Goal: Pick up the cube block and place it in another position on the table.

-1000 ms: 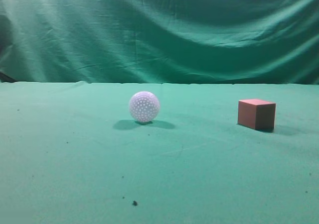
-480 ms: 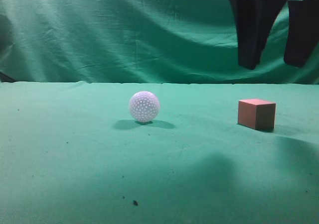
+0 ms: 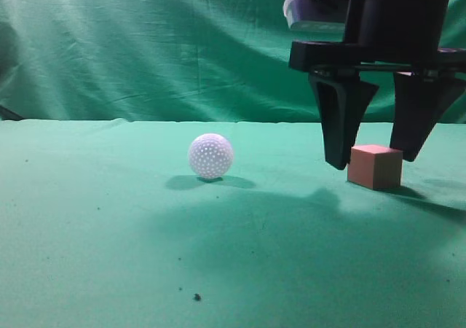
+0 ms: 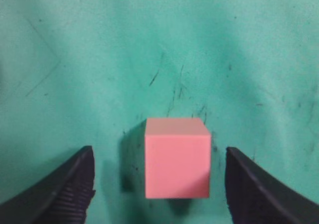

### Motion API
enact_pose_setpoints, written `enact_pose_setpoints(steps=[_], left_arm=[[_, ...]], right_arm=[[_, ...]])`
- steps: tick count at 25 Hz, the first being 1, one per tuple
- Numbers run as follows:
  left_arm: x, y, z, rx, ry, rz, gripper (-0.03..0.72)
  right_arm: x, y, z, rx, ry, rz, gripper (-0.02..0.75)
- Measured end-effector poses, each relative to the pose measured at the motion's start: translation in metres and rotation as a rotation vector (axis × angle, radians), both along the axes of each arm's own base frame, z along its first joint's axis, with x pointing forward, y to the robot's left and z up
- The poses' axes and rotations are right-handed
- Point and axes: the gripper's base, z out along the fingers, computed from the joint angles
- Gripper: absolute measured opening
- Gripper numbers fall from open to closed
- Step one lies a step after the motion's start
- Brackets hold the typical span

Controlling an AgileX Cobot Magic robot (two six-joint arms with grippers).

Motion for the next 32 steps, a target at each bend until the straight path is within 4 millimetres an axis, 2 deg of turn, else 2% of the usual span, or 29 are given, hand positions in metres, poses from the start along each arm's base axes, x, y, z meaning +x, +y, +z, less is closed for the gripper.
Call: enact_pose_setpoints(steps=[1, 4, 5, 9, 14, 17, 20, 23, 26, 30, 32], left_arm=[[0.000, 0.000, 0.000, 0.000, 0.000, 0.000, 0.262], [0.000, 0.000, 0.000, 0.000, 0.000, 0.000, 0.262], [0.000, 0.000, 0.000, 0.000, 0.000, 0.000, 0.262], [0.000, 0.000, 0.000, 0.000, 0.000, 0.000, 0.262], [0.000, 0.000, 0.000, 0.000, 0.000, 0.000, 0.262], [0.000, 0.000, 0.000, 0.000, 0.000, 0.000, 0.262], [0.000, 0.000, 0.000, 0.000, 0.000, 0.000, 0.262], [0.000, 0.000, 0.000, 0.000, 0.000, 0.000, 0.262], [0.000, 0.000, 0.000, 0.000, 0.000, 0.000, 0.262], [0.000, 0.000, 0.000, 0.000, 0.000, 0.000, 0.262], [0.000, 0.000, 0.000, 0.000, 0.000, 0.000, 0.262]], right_arm=[[0.001, 0.000, -0.002, -0.002, 0.002, -0.001, 0.483], [0.002, 0.000, -0.003, -0.005, -0.002, -0.010, 0.239], [0.003, 0.001, -0.001, -0.004, -0.006, -0.014, 0.213], [0.020, -0.002, 0.019, 0.021, -0.053, -0.055, 0.218], [0.063, -0.028, 0.057, 0.090, -0.192, -0.173, 0.218], [0.085, -0.037, 0.066, 0.116, -0.253, -0.212, 0.218], [0.102, -0.033, 0.055, 0.095, -0.232, -0.194, 0.218], [0.116, -0.028, 0.033, 0.074, -0.192, -0.187, 0.218], [0.124, -0.025, 0.017, 0.061, -0.164, -0.188, 0.218], [0.127, -0.024, 0.008, 0.053, -0.148, -0.187, 0.218], [0.127, -0.024, 0.009, 0.054, -0.150, -0.187, 0.340]])
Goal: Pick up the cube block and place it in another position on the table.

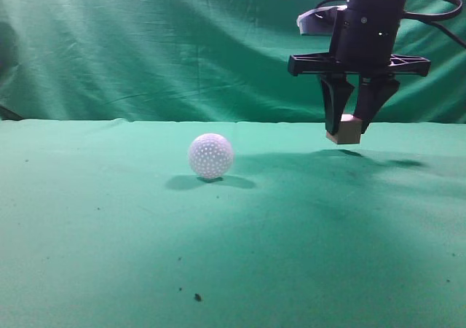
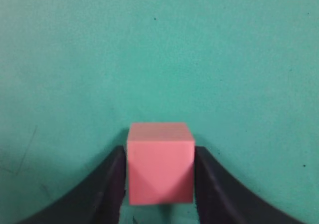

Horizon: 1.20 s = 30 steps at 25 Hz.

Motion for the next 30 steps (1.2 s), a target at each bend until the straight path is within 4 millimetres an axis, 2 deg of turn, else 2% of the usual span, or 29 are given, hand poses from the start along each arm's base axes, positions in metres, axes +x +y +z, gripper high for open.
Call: enact_pose_setpoints(steps=[3, 4, 6, 8, 11, 13, 14, 16, 19, 21, 26, 30], left_arm=[[0.000, 0.000, 0.000, 0.000, 0.000, 0.000, 0.262], [0.000, 0.000, 0.000, 0.000, 0.000, 0.000, 0.262], [0.000, 0.000, 0.000, 0.000, 0.000, 0.000, 0.262], [0.000, 0.000, 0.000, 0.000, 0.000, 0.000, 0.262], [0.000, 0.000, 0.000, 0.000, 0.000, 0.000, 0.262], [0.000, 0.000, 0.000, 0.000, 0.000, 0.000, 0.262], [0.000, 0.000, 0.000, 0.000, 0.000, 0.000, 0.262], [0.000, 0.000, 0.000, 0.000, 0.000, 0.000, 0.262], [0.000, 0.000, 0.000, 0.000, 0.000, 0.000, 0.262], [0.000, 0.000, 0.000, 0.000, 0.000, 0.000, 0.262], [0.000, 0.000, 0.000, 0.000, 0.000, 0.000, 0.262], [0.000, 0.000, 0.000, 0.000, 0.000, 0.000, 0.262]], right_arm=[[-0.001, 0.000, 0.001, -0.005, 0.011, -0.001, 0.505], [-0.003, -0.001, 0.004, -0.007, 0.017, -0.002, 0.531], [-0.009, -0.003, 0.016, -0.014, 0.036, -0.006, 0.527], [-0.019, -0.007, 0.040, -0.012, 0.039, -0.011, 0.407], [-0.038, -0.012, 0.082, 0.026, 0.019, -0.023, 0.122], [-0.055, -0.015, 0.113, 0.074, -0.021, -0.021, 0.046], [-0.066, -0.018, 0.128, 0.095, -0.051, -0.013, 0.000], [-0.092, -0.027, 0.158, 0.129, -0.113, -0.004, 0.000], [-0.137, -0.043, 0.183, 0.160, -0.183, 0.001, 0.000], [-0.168, -0.054, 0.192, 0.184, -0.238, 0.003, 0.000], [-0.247, -0.082, 0.194, 0.249, -0.356, 0.006, 0.000], [-0.298, -0.101, 0.186, 0.291, -0.460, 0.011, 0.000]])
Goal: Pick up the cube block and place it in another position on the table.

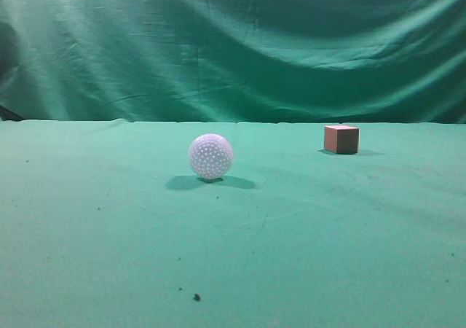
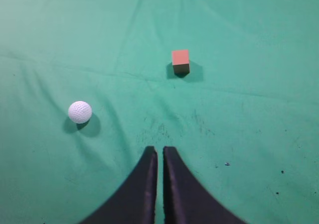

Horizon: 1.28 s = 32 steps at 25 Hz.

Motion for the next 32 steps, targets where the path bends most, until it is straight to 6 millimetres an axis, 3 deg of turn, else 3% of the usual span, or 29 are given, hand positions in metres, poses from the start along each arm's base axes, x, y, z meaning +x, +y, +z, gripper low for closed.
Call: enact_pose_setpoints(steps=[4, 8, 11, 16, 19, 22, 27, 32], left_arm=[[0.000, 0.000, 0.000, 0.000, 0.000, 0.000, 0.262], [0.000, 0.000, 0.000, 0.000, 0.000, 0.000, 0.262], [0.000, 0.000, 0.000, 0.000, 0.000, 0.000, 0.262], [0.000, 0.000, 0.000, 0.000, 0.000, 0.000, 0.262], [0.000, 0.000, 0.000, 0.000, 0.000, 0.000, 0.262], [0.000, 0.000, 0.000, 0.000, 0.000, 0.000, 0.262], [0.000, 0.000, 0.000, 0.000, 0.000, 0.000, 0.262], [0.000, 0.000, 0.000, 0.000, 0.000, 0.000, 0.262]], right_arm=[[-0.037, -0.014, 0.002, 0.047, -0.121, 0.000, 0.000], [-0.061, -0.022, 0.006, 0.073, -0.186, 0.006, 0.000], [-0.068, -0.025, 0.006, 0.047, -0.199, 0.018, 0.000], [-0.062, -0.023, -0.007, -0.076, -0.231, 0.100, 0.000], [-0.056, -0.024, -0.025, -0.120, -0.293, 0.098, 0.000], [-0.051, -0.029, -0.050, -0.122, -0.383, -0.011, 0.000], [-0.051, -0.038, -0.104, -0.103, -0.489, -0.183, 0.000], [-0.059, -0.041, -0.159, -0.087, -0.478, -0.244, 0.000]])
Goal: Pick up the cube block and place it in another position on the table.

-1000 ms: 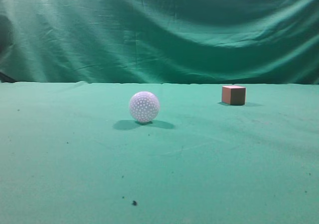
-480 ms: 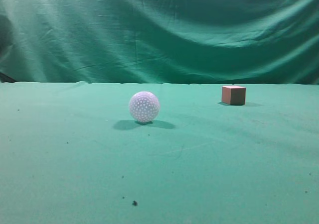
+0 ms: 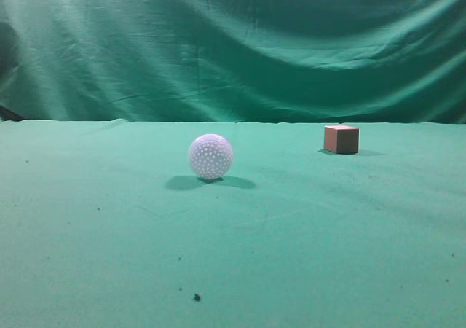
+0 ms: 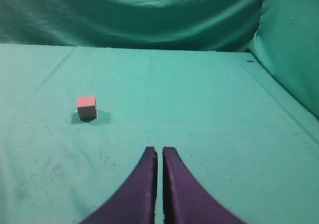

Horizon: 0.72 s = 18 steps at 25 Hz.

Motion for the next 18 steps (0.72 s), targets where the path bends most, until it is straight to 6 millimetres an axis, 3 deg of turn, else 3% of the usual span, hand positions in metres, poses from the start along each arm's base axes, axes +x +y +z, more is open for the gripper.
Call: enact_pose_setpoints(steps=[4, 18], left_arm=[[0.000, 0.000, 0.000, 0.000, 0.000, 0.000, 0.262], [0.000, 0.000, 0.000, 0.000, 0.000, 0.000, 0.262]], right_arm=[[0.002, 0.000, -0.030, 0.013, 0.027, -0.004, 0.000], [0.001, 0.001, -0.035, 0.025, 0.067, -0.001, 0.000]])
